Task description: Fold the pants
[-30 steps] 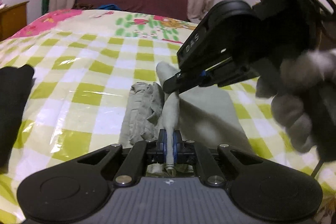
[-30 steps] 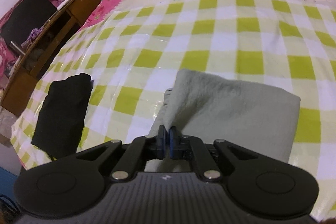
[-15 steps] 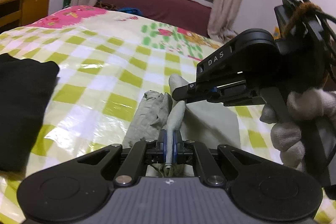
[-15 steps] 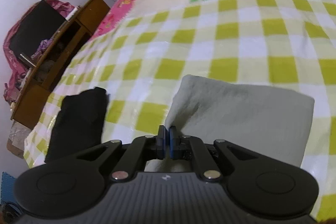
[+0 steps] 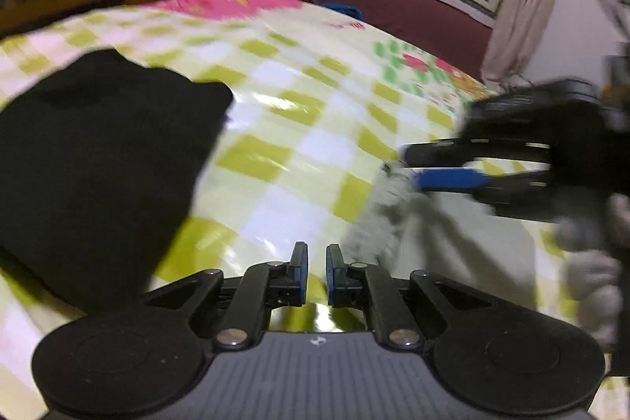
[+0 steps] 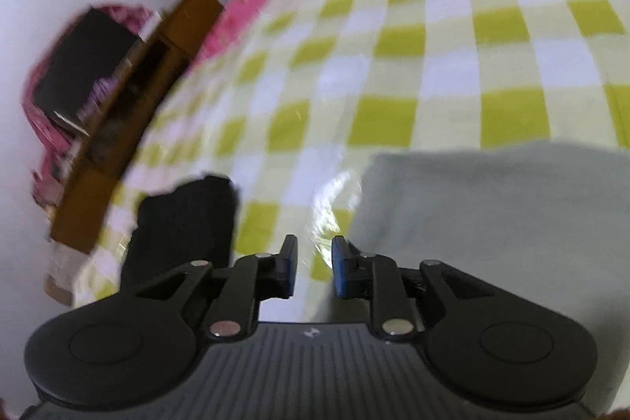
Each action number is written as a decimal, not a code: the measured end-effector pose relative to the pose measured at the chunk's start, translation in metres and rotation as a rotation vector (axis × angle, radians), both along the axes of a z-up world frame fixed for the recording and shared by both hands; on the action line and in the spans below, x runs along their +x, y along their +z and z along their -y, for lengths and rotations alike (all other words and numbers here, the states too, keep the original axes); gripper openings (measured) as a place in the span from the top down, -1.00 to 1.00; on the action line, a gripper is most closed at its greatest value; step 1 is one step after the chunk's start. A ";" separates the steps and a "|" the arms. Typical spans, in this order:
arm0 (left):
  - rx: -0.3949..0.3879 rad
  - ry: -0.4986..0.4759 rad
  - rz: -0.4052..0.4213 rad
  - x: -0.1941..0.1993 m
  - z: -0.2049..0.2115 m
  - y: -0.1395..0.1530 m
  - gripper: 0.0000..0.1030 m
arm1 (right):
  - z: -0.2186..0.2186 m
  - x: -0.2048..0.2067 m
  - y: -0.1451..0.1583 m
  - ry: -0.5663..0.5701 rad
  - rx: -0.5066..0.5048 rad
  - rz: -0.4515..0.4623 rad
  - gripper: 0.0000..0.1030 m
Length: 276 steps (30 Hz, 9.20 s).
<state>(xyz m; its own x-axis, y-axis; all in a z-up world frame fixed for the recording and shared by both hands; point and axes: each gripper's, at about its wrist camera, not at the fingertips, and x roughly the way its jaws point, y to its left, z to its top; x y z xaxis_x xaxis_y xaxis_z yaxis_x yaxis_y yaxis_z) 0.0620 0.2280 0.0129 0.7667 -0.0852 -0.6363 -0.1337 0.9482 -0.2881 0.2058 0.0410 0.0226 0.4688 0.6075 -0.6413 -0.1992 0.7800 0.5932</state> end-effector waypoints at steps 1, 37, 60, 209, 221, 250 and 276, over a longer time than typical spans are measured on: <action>0.005 -0.001 0.007 -0.002 -0.002 0.002 0.54 | 0.007 -0.006 0.006 -0.008 -0.014 0.026 0.39; 0.198 -0.617 -0.098 -0.018 0.186 -0.007 -0.03 | 0.256 -0.150 -0.051 -0.215 0.061 -0.160 0.75; 0.265 -0.631 0.053 -0.048 0.199 0.006 -0.03 | 0.150 -0.088 -0.026 -0.168 -0.230 -0.096 0.64; 0.375 -0.409 -0.079 -0.017 0.206 -0.022 -0.08 | 0.216 -0.183 -0.040 -0.327 -0.210 0.049 0.32; 0.388 -0.396 -0.079 -0.024 0.204 -0.020 -0.16 | 0.224 -0.198 -0.047 -0.370 -0.194 0.065 0.30; 0.437 -0.368 -0.058 -0.057 0.204 -0.008 -0.25 | 0.196 -0.229 -0.042 -0.319 -0.207 0.179 0.24; 0.464 -0.373 -0.052 -0.066 0.207 -0.006 -0.46 | 0.172 -0.233 -0.045 -0.222 -0.246 0.177 0.12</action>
